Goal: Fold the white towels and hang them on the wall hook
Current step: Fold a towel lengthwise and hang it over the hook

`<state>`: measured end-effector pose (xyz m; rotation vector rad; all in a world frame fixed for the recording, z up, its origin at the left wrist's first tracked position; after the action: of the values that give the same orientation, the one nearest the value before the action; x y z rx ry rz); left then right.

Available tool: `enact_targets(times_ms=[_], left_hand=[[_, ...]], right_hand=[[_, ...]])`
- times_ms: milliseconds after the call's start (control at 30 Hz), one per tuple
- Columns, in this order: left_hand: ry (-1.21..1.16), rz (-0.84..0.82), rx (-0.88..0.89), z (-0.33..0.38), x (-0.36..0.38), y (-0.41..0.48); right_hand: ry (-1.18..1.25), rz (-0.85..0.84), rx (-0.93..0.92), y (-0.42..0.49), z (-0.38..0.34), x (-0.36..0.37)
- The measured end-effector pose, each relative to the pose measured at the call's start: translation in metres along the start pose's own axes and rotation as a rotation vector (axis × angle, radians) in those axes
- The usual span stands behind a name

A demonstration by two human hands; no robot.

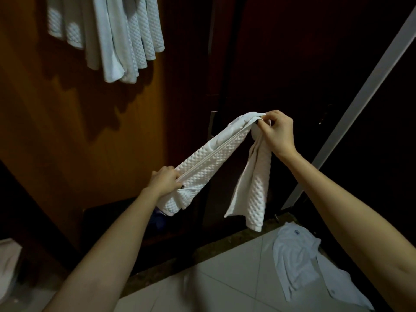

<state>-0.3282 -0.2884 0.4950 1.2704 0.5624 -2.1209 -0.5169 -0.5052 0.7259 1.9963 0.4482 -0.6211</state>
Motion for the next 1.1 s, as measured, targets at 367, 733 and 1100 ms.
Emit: enact_targets(times_ms=[367,733,1100], left_hand=[[-0.256,0.194,-0.098,-0.050,-0.014,-0.024],[-0.794,0.445,-0.232,-0.060,-0.054,-0.040],[-0.612,0.526,0.231,0.056,-0.181,-0.043]], right_hand=[[-0.045,0.046,0.194,-0.003,0.041,0.000],[-0.077,0.092,0.218,0.025,0.019,0.003],[-0.152,-0.458,-0.090,-0.020,-0.027,0.076]])
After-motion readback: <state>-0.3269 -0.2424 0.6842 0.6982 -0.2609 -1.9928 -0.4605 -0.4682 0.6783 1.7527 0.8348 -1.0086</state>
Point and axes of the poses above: each hand's wrist, its own y-axis towards the middle knuckle, its own x-axis out of the palm, z = x × y, the point moved 10 cm from there along y, towards the middle knuckle, and after that the axes turned 11 degrees about -y, right-handed, at the moved point
